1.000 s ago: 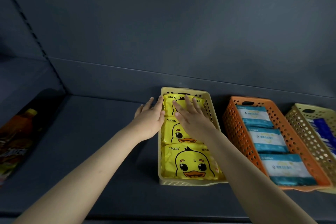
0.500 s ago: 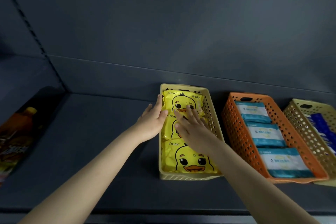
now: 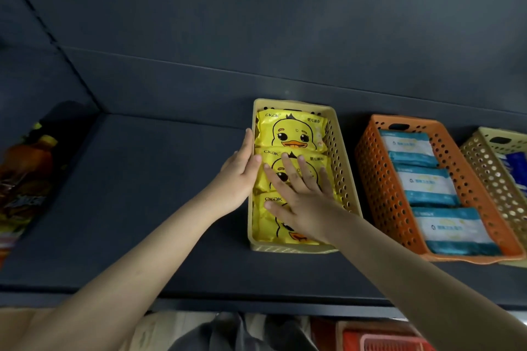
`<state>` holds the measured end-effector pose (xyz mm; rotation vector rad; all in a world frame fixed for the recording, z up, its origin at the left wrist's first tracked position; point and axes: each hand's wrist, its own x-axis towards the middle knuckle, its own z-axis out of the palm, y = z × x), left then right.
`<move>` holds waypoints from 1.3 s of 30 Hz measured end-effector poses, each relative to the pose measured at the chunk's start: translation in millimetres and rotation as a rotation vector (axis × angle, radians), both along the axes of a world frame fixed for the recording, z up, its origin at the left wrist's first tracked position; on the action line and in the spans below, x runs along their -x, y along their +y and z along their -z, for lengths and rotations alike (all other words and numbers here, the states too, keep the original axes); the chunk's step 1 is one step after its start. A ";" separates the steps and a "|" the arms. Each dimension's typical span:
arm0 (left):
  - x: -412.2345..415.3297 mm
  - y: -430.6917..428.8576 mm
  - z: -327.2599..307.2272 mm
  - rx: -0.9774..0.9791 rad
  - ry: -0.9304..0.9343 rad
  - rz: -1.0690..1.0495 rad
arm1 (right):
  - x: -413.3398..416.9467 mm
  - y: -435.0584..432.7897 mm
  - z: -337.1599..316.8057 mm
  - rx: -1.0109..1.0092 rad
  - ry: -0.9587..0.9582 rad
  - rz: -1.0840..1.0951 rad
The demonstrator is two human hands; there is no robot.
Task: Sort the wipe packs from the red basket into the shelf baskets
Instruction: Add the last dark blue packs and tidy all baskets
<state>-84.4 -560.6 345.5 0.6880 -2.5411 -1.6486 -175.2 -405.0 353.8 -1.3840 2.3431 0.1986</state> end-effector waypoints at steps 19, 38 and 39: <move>4.2 -4.9 -11.2 0.200 -0.124 0.012 | 16.1 25.4 -35.2 0.312 -0.275 0.101; 153.5 170.6 -39.0 0.800 -0.216 0.446 | 200.7 154.1 1.6 0.172 -0.002 0.421; 153.7 171.7 -37.8 0.827 -0.221 0.437 | 201.1 153.5 7.5 0.160 0.000 0.418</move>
